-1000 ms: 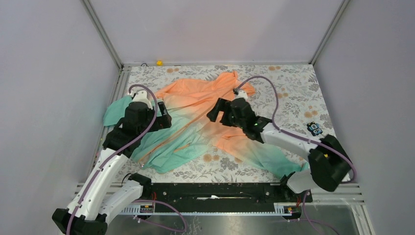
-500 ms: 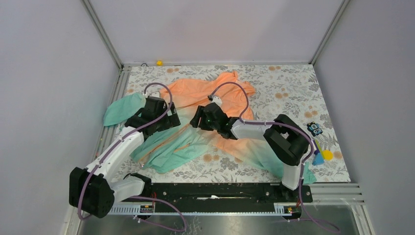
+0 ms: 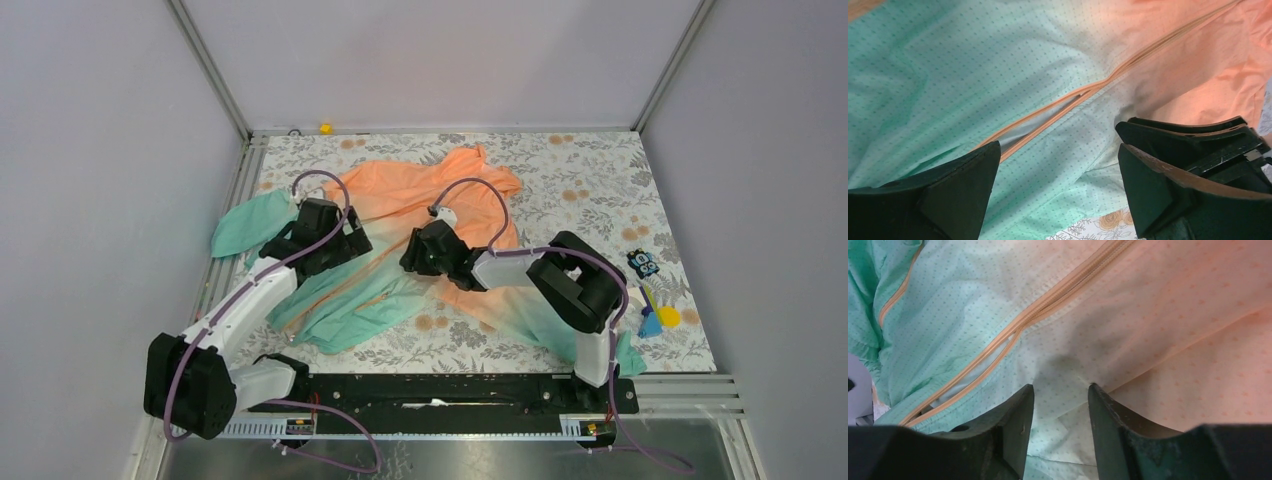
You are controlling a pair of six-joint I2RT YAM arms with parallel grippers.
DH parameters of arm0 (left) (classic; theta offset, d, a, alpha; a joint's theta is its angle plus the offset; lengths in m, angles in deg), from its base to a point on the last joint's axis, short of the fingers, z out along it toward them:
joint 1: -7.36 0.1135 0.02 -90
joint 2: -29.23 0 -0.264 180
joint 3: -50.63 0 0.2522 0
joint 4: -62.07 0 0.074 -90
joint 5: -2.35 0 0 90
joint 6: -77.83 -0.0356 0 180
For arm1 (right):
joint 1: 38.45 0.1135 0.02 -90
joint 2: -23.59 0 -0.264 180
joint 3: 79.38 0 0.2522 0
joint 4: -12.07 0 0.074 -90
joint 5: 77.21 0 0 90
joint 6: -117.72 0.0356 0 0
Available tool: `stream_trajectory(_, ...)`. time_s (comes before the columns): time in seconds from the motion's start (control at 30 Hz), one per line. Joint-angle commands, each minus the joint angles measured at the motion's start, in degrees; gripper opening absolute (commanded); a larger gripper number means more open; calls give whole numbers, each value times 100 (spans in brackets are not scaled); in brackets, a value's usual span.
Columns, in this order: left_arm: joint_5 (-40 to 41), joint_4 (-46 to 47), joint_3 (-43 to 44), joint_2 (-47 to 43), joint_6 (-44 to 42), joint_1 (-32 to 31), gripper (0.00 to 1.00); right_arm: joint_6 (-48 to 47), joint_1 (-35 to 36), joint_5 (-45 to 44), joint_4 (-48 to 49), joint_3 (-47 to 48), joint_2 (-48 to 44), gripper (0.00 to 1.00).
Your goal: Zip up the jacket
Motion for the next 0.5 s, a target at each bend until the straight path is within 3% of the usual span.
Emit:
stream_trajectory(0.0,-169,-232,479,-376,68,331,99,102,-288,-233,58,-256,185,48)
stream_trajectory(0.1,-470,-567,697,-482,-106,704,99,254,-537,1,267,-474,210,43)
stream_trajectory(0.3,-871,-1189,1173,-49,-786,1269,99,-63,-644,41,288,-375,112,46)
stream_trajectory(0.47,-1220,-1073,1276,846,-1187,1502,99,-179,-856,246,251,-250,129,47)
